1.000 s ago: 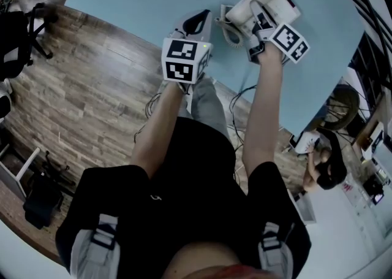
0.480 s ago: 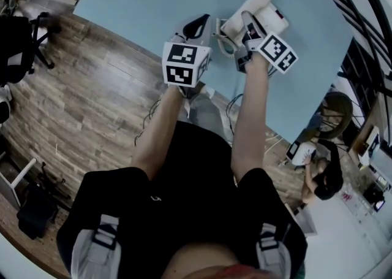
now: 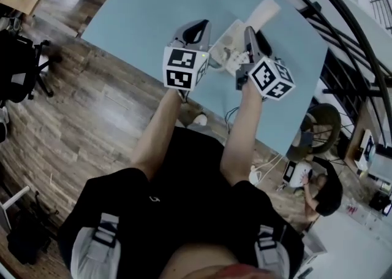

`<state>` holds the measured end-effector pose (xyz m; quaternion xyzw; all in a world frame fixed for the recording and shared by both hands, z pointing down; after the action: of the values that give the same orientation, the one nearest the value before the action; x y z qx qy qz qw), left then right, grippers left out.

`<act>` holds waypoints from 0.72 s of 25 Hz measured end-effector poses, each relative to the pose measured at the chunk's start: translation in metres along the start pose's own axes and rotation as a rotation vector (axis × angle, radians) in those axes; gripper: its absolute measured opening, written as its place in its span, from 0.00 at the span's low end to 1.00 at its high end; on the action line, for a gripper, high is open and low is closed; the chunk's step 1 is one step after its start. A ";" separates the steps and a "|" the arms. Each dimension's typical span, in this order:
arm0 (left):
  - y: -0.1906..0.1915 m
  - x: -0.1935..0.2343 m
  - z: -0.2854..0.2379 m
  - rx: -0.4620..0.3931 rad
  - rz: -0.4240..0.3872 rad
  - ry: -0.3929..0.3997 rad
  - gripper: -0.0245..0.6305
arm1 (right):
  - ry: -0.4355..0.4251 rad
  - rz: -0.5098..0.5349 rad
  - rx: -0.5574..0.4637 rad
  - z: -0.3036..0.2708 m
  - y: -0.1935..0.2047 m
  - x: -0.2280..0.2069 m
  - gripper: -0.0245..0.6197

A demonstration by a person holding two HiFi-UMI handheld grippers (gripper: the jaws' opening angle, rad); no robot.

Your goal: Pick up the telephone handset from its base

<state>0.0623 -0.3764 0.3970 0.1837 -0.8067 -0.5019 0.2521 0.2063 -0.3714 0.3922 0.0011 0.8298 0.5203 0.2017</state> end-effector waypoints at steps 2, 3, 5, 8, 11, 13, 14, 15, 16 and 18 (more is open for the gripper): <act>-0.019 -0.006 0.005 -0.043 -0.028 0.007 0.04 | 0.009 0.068 -0.042 0.015 -0.018 0.006 0.16; -0.029 -0.009 0.008 -0.066 -0.043 0.010 0.04 | 0.012 0.100 -0.063 0.022 -0.026 0.009 0.16; -0.046 -0.016 0.012 -0.104 -0.071 0.018 0.04 | 0.016 0.142 -0.106 0.037 -0.041 0.012 0.16; -0.060 -0.026 0.013 -0.129 -0.095 0.026 0.04 | 0.013 0.160 -0.152 0.050 -0.054 0.010 0.16; -0.067 -0.034 0.010 -0.143 -0.105 0.033 0.04 | 0.018 0.176 -0.171 0.055 -0.062 0.007 0.16; -0.073 -0.035 0.009 -0.156 -0.110 0.035 0.04 | 0.019 0.189 -0.181 0.056 -0.066 0.007 0.16; -0.075 -0.034 0.009 -0.161 -0.111 0.036 0.04 | 0.019 0.193 -0.184 0.056 -0.067 0.008 0.16; -0.076 -0.034 0.009 -0.164 -0.111 0.037 0.04 | 0.019 0.197 -0.185 0.056 -0.068 0.008 0.16; -0.077 -0.035 0.009 -0.165 -0.112 0.038 0.04 | 0.019 0.200 -0.186 0.056 -0.068 0.008 0.16; -0.077 -0.036 0.007 -0.164 -0.114 0.040 0.04 | 0.023 0.207 -0.186 0.056 -0.069 0.007 0.16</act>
<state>0.0903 -0.3844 0.3168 0.2180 -0.7460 -0.5760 0.2534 0.2330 -0.3535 0.3096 0.0622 0.7758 0.6129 0.1368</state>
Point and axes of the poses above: the fingertips, and each gripper's own axes: z backward along the fingers, x to its left, y out of its underside, the point moved 1 cm from there along z, backward along the fingers, and after that the axes turned 13 degrees about x, right-handed, at the moved point
